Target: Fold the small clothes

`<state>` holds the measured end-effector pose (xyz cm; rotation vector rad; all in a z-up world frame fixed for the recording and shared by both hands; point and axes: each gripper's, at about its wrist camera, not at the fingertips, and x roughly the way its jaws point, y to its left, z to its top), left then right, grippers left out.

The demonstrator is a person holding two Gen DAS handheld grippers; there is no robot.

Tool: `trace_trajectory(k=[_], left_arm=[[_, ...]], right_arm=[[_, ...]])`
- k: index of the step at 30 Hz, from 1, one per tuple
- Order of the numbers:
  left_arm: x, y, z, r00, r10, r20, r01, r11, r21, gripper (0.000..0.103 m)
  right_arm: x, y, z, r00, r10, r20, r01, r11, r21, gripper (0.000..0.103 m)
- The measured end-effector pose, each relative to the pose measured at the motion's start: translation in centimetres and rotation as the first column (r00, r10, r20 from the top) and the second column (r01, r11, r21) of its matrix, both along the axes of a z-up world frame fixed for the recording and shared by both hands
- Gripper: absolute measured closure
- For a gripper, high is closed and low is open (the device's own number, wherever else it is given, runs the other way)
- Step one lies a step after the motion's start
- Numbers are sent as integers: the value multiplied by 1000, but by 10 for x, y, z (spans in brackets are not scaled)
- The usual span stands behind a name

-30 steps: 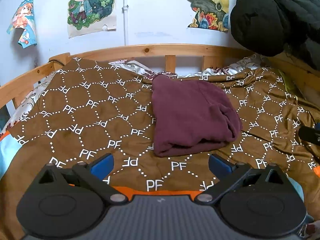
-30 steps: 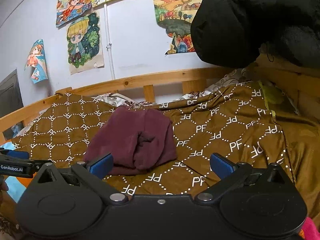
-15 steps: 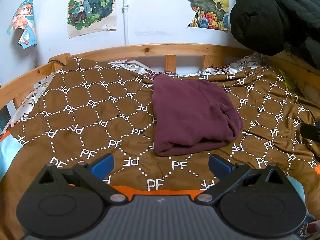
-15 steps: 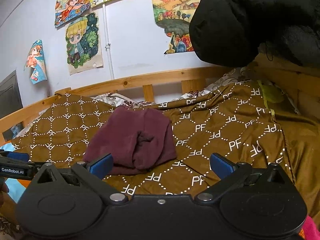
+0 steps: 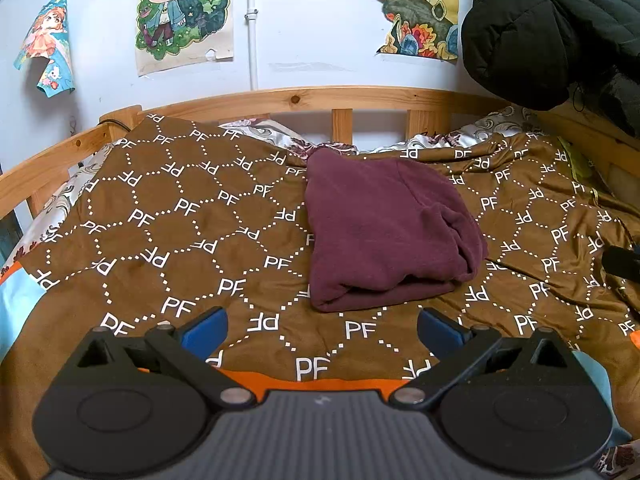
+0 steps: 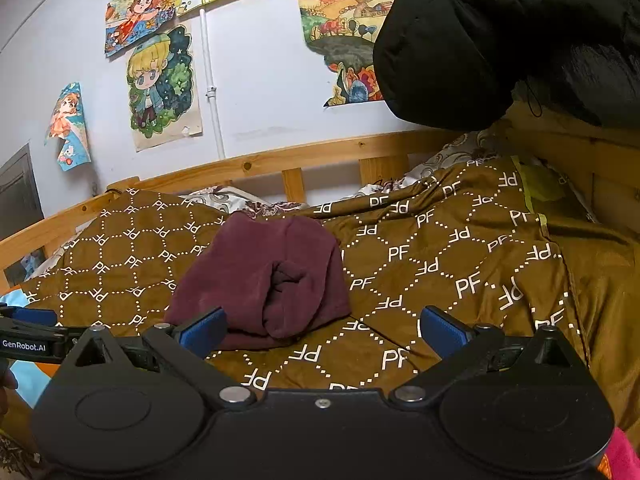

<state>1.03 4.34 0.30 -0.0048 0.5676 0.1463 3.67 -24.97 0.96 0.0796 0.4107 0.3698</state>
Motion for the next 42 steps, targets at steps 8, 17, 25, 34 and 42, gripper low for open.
trace_trajectory(k=[8, 17, 25, 34, 42], left_arm=[[0, 0, 0, 1000, 0, 1, 0, 1000, 0, 1], [0, 0, 0, 1000, -1, -2, 1, 1000, 0, 1], [0, 0, -1, 1000, 1, -6, -1, 1000, 0, 1], [0, 0, -2, 1000, 1, -7, -1, 1000, 0, 1], [0, 0, -2, 1000, 0, -7, 0, 1000, 0, 1]], right_arm=[[0, -1, 0, 1000, -2, 2, 2, 1000, 5, 1], [0, -1, 0, 1000, -2, 1, 2, 1000, 6, 1], [1, -2, 0, 1000, -4, -1, 4, 1000, 8, 1], [0, 0, -2, 1000, -11, -2, 11, 1000, 9, 1], [0, 0, -2, 1000, -11, -3, 11, 1000, 9, 1]])
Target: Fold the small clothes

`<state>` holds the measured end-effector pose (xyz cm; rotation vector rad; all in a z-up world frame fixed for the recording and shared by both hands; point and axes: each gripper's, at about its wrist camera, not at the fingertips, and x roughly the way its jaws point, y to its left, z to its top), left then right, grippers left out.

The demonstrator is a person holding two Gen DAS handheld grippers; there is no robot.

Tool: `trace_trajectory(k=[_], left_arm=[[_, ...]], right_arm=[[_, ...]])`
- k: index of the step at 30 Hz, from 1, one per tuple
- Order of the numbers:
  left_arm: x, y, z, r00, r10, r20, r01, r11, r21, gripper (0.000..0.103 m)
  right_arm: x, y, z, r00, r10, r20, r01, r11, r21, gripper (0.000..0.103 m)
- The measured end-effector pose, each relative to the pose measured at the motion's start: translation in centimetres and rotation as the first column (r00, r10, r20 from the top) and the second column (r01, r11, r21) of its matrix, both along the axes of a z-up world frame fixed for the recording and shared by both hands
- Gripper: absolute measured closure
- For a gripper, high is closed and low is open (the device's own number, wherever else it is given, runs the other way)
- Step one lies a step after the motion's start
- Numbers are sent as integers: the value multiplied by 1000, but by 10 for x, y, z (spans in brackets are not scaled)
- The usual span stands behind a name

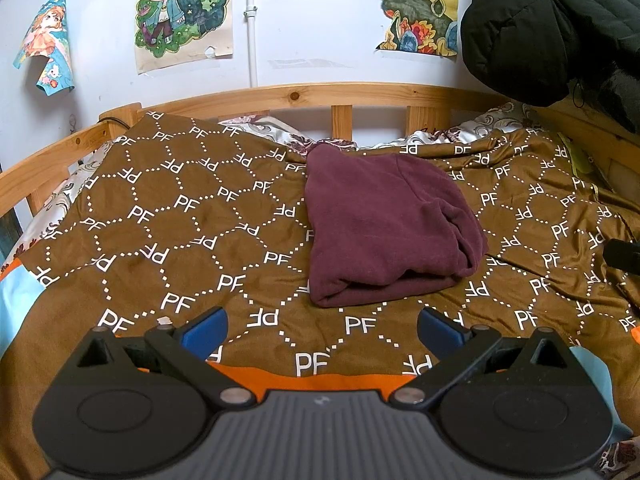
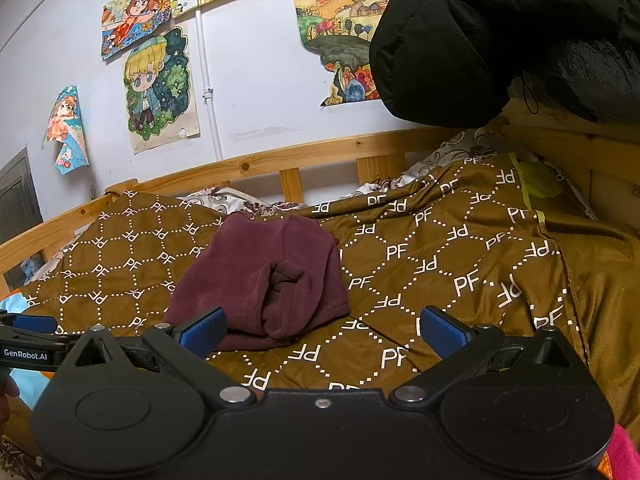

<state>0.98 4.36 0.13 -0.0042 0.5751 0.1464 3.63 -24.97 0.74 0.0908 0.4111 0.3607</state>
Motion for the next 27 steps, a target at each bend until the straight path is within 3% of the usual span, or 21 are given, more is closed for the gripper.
trace_trajectory(k=[22, 27], left_arm=[[1, 0, 0, 1000, 0, -4, 0, 1000, 1, 1], [2, -1, -4, 999, 33, -33, -31, 998, 49, 1]], right_arm=[[0, 0, 1, 1000, 0, -1, 0, 1000, 0, 1], [0, 0, 1, 1000, 0, -1, 0, 1000, 1, 1]])
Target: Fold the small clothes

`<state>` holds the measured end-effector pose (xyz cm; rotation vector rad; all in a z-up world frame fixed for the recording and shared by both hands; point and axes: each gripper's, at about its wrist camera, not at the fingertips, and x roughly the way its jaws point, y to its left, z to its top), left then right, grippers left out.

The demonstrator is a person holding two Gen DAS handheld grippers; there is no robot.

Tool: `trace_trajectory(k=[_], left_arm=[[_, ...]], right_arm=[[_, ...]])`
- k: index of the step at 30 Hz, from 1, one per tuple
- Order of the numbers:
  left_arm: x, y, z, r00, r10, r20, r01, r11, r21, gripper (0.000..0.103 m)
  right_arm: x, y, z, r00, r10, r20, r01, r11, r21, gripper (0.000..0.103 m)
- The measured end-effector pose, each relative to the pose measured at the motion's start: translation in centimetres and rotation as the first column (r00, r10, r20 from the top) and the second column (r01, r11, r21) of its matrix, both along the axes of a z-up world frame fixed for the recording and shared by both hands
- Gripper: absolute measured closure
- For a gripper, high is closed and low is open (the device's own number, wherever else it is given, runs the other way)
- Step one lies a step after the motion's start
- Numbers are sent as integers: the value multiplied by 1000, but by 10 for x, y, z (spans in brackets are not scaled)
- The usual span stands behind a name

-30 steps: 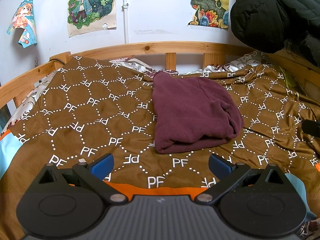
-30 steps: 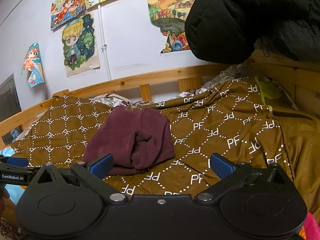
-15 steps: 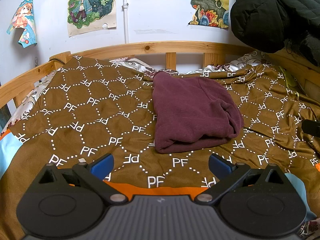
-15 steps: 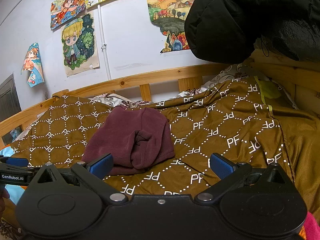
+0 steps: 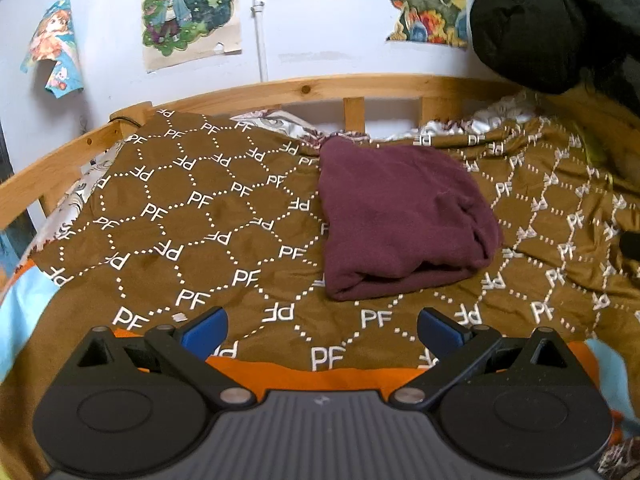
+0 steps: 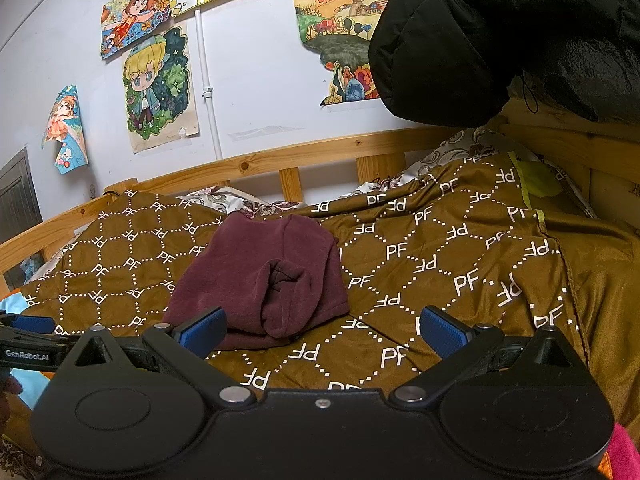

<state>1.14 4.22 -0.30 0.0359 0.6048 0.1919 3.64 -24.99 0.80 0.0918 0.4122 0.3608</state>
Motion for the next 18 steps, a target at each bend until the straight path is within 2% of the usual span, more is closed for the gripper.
trace_trajectory(k=[18], left_arm=[[-2, -3, 4, 1000, -23, 5, 23, 1000, -3, 1]], right_arm=[[-1, 2, -3, 1000, 2, -2, -2, 1000, -9, 1]])
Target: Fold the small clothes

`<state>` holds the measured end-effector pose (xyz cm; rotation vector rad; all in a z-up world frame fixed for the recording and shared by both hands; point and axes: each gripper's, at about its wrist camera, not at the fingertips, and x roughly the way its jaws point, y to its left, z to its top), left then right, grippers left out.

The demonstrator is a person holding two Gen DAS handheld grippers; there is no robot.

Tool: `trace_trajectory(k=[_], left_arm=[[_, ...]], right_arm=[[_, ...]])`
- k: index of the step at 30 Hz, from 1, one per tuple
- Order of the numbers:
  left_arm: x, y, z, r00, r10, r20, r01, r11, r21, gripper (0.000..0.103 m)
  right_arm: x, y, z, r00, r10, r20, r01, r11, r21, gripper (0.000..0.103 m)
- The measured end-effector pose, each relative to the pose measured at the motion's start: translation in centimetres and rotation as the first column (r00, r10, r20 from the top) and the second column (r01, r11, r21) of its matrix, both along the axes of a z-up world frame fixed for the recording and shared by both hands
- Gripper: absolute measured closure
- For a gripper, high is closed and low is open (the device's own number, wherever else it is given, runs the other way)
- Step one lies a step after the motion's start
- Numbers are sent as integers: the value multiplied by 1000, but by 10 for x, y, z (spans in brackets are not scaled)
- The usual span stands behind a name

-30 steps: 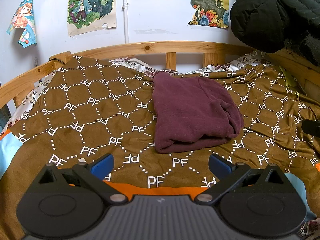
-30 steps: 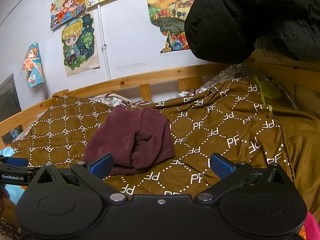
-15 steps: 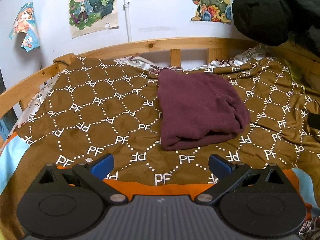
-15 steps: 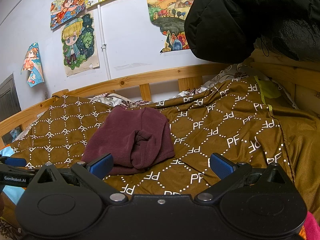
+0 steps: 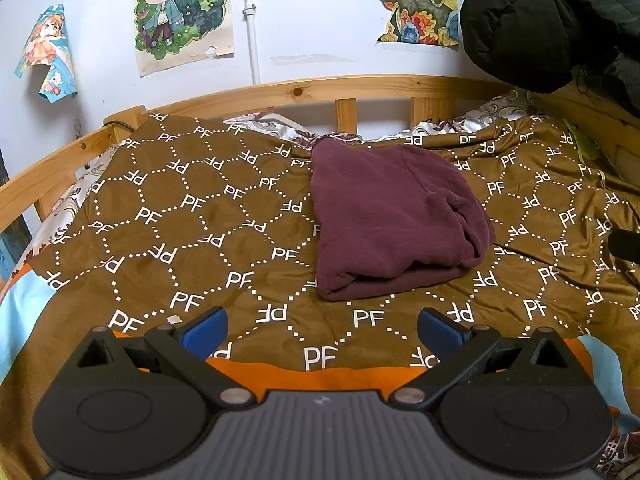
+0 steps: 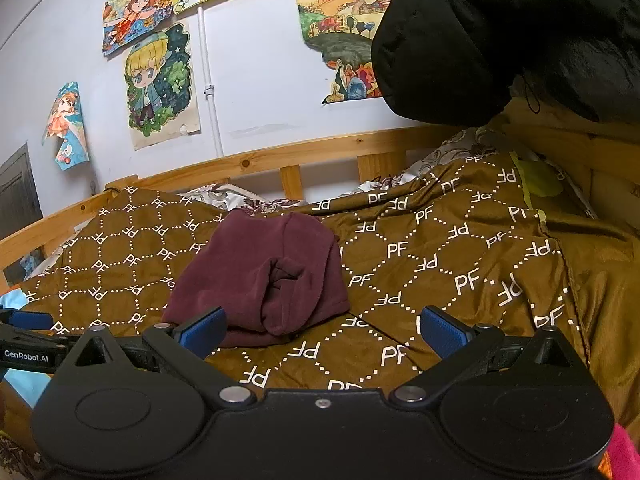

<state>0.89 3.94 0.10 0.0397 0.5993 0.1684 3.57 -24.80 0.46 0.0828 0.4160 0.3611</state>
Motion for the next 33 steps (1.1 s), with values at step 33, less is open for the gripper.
trace_trajectory(k=[33], left_arm=[[0, 1, -3, 1000, -8, -14, 8, 1000, 1, 1]], right_arm=[[1, 0, 1, 1000, 0, -3, 0, 1000, 0, 1]])
